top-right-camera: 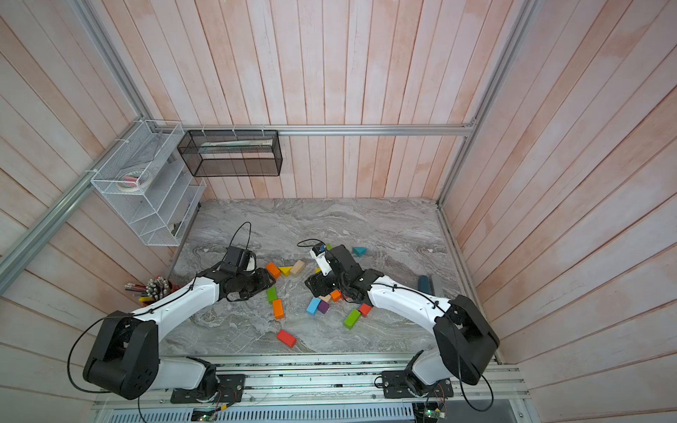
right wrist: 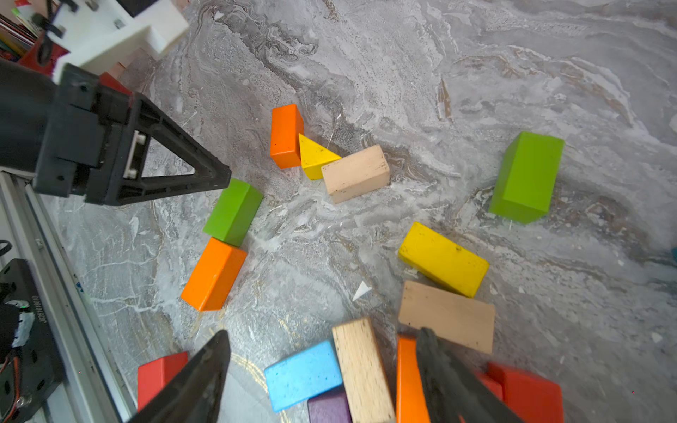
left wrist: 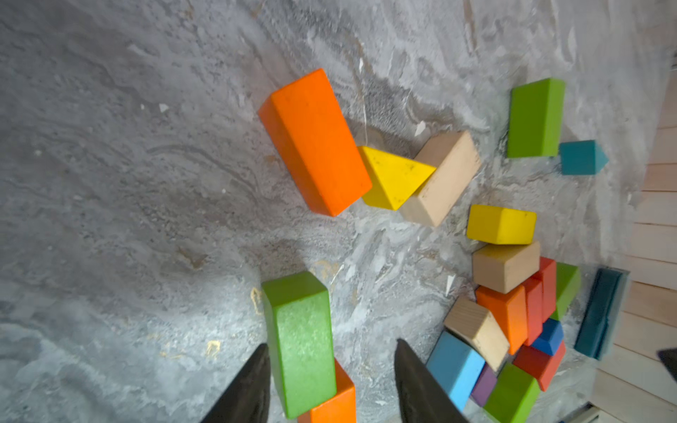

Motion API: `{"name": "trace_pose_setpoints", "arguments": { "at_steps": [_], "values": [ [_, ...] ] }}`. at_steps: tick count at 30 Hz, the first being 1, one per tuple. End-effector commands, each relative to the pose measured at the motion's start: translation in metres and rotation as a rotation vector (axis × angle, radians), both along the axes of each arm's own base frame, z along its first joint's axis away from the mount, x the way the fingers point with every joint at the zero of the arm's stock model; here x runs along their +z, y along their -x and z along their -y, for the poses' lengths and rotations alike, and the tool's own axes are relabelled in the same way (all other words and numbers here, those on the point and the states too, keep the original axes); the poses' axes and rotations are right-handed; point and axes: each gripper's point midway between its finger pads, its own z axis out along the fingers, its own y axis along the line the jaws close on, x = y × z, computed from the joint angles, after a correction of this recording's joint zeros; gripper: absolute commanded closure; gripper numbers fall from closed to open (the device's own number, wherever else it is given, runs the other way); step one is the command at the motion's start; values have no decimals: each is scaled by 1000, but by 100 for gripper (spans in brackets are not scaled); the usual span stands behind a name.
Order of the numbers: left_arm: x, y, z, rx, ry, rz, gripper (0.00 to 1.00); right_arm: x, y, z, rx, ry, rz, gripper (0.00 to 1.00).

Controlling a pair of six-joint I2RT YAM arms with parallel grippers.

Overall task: Assemble a heart with building blocks
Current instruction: Adjust the building block at the center of the board.

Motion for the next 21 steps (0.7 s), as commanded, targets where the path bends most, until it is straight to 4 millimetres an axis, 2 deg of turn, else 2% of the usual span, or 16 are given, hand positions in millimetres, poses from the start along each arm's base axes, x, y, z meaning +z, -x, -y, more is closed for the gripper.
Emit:
{"name": "trace_pose_setpoints", "arguments": {
  "at_steps": [1,7,13,16,19,21],
  "values": [
    [-8,2,-1,-27,-80,-34,44,4,8,6,-16,-49,-3,20],
    [-20,6,4,-67,-137,-66,44,-1,16,16,-24,-45,-4,20],
    [-31,5,-3,-111,-216,-94,52,-3,15,17,-22,-33,0,20],
    [-32,2,-5,-136,-245,-96,62,-3,14,18,-27,-29,5,20],
    [-29,-2,-4,-175,-260,-81,67,-5,14,18,-31,-27,5,20],
    [-29,-4,-4,-213,-276,-74,74,-6,14,18,-30,-26,2,20]
  ]
}}
